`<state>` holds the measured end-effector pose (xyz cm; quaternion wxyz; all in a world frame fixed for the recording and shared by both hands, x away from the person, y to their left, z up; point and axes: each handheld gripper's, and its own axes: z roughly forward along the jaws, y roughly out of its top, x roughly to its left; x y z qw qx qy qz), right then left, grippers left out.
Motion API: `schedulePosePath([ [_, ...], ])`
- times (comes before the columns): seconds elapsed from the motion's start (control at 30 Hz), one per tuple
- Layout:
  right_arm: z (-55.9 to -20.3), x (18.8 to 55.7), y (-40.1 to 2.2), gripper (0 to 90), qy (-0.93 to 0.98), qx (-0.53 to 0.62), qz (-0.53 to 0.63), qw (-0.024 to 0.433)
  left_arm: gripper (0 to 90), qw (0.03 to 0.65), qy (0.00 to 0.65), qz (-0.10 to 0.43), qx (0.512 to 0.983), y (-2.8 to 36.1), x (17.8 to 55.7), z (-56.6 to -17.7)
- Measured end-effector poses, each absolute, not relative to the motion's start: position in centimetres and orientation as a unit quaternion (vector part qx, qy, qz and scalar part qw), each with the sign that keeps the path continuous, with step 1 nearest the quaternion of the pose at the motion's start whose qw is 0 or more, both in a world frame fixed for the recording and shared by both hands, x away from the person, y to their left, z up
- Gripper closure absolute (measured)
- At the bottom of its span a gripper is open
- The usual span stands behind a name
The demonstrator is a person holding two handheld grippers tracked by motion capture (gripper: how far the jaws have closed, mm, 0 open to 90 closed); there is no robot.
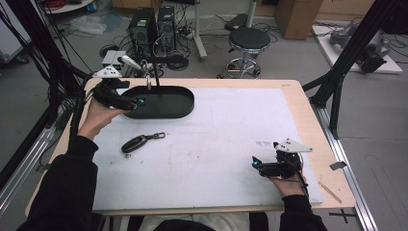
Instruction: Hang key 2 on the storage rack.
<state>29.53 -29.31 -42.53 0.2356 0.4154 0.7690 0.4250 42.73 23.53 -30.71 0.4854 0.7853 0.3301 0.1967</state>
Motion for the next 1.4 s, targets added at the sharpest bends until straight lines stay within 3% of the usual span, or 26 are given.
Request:
schedulePosePath([
  [0.93,-42.5,29.5,-29.3,0.7,0.77,0.413,0.425,0.237,1.7,0.434,0.308,0.145,0.834,22.4,41.3,-36.1],
  [1.4,-42.6,29.5,-29.2,0.7,0.774,0.409,0.422,0.237,1.9,0.376,0.294,0.108,0.872,20.8,41.8,-38.4],
])
